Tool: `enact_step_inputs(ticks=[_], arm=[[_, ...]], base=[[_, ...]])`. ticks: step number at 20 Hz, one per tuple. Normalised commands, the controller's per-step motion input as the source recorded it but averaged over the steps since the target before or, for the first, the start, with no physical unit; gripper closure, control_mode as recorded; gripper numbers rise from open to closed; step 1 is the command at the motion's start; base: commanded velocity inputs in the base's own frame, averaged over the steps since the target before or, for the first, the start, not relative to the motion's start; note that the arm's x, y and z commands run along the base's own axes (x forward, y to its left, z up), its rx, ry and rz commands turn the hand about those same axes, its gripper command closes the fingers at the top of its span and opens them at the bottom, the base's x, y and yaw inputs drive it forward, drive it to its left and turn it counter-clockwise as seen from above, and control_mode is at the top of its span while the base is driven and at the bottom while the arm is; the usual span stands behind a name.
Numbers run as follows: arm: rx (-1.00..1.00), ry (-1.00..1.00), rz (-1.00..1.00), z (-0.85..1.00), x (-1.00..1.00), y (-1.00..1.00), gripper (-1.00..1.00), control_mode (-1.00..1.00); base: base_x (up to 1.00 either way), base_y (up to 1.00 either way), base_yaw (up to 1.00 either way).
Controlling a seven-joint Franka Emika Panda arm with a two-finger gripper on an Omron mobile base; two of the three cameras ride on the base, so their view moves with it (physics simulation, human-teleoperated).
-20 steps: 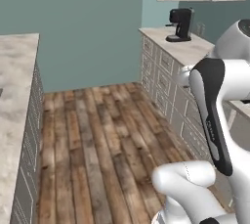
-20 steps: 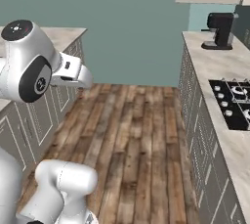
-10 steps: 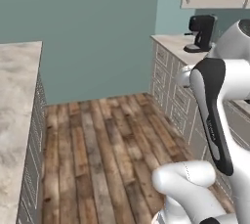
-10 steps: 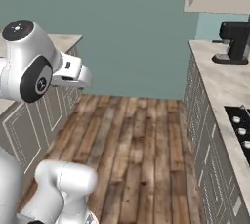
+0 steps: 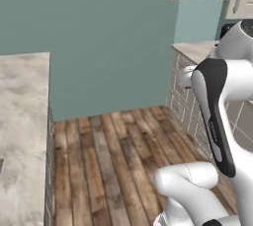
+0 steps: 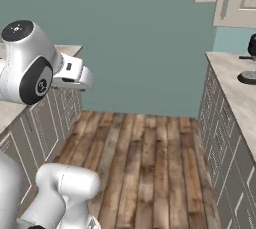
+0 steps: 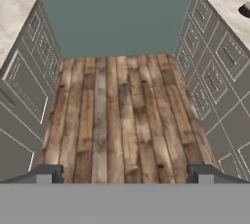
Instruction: Get the candle and the beer from the cabinet and move them to the dining counter.
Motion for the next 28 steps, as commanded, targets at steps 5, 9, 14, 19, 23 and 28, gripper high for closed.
enact_step_inputs(ticks=[5, 9, 14, 19, 23, 28], arm=[[0.00, 0.00, 0.00, 0.00, 0.00, 0.00, -1.00, 1.00], [0.00, 0.00, 0.00, 0.00, 0.00, 0.00, -1.00, 1.00], [0.00, 0.00, 0.00, 0.00, 0.00, 0.00, -1.00, 1.00], [0.00, 0.00, 0.00, 0.00, 0.00, 0.00, -1.00, 1.00], [0.00, 0.00, 0.00, 0.00, 0.00, 0.00, -1.00, 1.00], [0.00, 0.00, 0.00, 0.00, 0.00, 0.00, -1.00, 1.00]], base=[[0.71, 0.30, -0.26], [0.75, 0.03, -0.20], [0.73, 0.00, -0.17], [0.67, 0.00, -0.31], [0.69, 0.00, -0.32], [1.00, -0.06, -0.02]])
